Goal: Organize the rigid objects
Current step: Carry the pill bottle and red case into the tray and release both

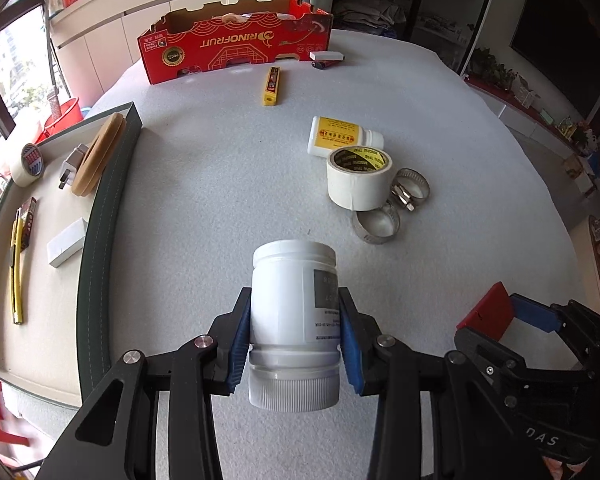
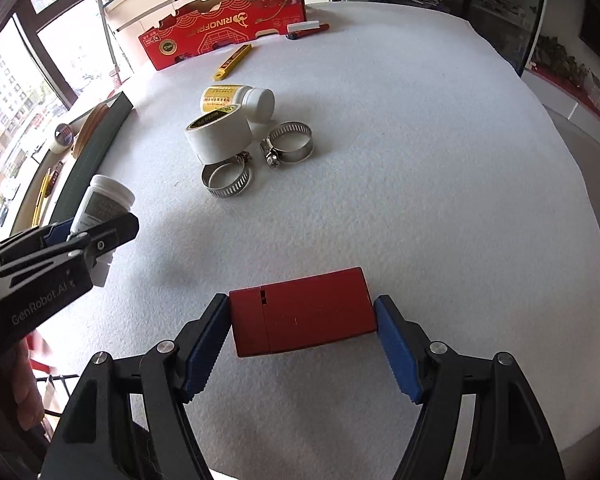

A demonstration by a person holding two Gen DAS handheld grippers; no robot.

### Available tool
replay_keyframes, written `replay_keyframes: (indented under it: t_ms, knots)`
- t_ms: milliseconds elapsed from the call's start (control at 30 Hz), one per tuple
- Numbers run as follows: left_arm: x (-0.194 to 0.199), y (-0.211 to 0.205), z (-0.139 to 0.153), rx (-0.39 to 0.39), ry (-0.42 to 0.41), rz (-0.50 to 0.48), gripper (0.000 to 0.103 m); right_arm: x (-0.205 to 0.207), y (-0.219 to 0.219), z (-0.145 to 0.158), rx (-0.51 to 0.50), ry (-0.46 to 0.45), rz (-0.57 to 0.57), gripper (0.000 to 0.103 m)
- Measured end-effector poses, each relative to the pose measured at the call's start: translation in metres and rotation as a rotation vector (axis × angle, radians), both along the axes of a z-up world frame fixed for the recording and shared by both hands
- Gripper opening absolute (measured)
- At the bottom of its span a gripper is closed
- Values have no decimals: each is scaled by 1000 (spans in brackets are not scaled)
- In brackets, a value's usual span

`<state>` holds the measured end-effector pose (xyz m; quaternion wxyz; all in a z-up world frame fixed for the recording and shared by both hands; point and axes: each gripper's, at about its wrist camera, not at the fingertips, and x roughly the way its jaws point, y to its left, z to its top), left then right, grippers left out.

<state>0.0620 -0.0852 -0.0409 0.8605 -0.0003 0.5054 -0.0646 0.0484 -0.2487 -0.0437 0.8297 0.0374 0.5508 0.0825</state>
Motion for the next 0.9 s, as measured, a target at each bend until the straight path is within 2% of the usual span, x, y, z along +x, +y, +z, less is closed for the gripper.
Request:
replay_keyframes:
  t_ms: [233,467,900]
  knots:
    - [-39,-7,8,5,-19,-55,43,-25,0,11,17,-11,-34,74]
    - [-56,2,12,-23,-37,-67,43,-39,11,16,15,-2,-43,74]
    - [-64,60,45,-95,-127,35,43,-35,65,46,1,-48,32,74]
